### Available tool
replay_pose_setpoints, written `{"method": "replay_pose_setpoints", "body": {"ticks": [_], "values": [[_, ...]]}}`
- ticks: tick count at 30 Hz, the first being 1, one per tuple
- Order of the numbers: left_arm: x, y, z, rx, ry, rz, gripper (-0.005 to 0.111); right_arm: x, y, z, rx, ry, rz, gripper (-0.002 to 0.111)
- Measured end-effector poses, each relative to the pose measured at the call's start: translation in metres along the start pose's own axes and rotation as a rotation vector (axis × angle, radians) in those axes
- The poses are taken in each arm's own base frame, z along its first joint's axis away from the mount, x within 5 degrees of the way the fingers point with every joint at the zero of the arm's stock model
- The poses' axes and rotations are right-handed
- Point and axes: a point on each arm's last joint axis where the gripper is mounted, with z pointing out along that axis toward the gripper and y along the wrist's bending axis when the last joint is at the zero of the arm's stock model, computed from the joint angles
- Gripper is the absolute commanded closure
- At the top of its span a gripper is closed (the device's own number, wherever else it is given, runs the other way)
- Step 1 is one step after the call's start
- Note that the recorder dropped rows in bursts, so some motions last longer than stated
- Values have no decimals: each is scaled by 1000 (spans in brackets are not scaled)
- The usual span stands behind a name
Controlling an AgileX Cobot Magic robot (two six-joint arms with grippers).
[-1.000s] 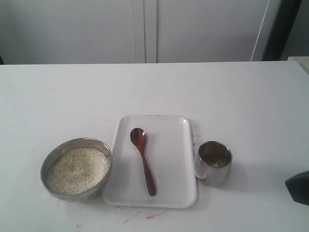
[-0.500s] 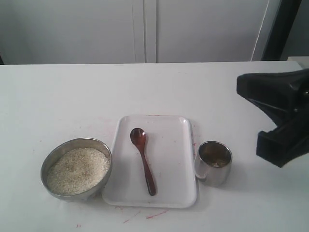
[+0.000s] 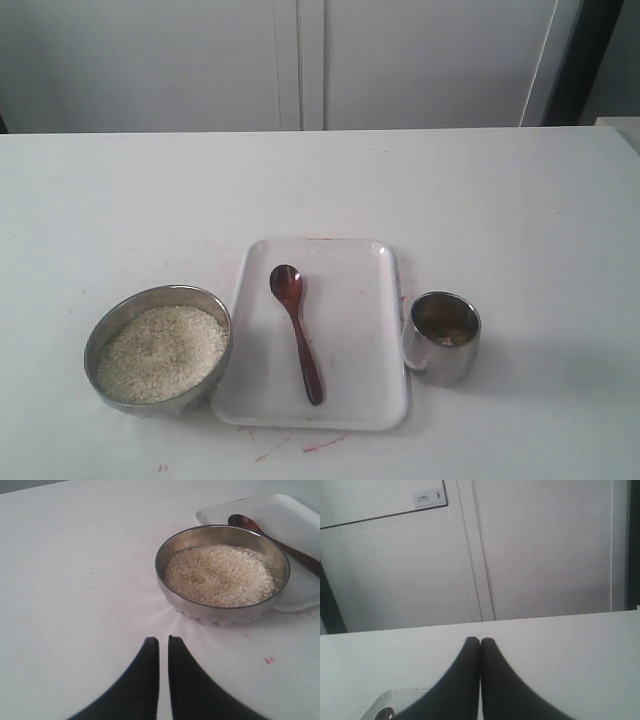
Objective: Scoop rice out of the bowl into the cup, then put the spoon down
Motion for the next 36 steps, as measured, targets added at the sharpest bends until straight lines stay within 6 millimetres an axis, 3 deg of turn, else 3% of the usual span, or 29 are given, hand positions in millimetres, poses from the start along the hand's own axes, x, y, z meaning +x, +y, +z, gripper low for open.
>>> {"method": "replay_pose_setpoints", "body": {"ticks": [20,36], "values": [[0,0,0,0,0,0,92,67,-15,-9,26,80,-181,108],[0,0,0,0,0,0,92,86,-21,-13,71,288,-229,108]]}}
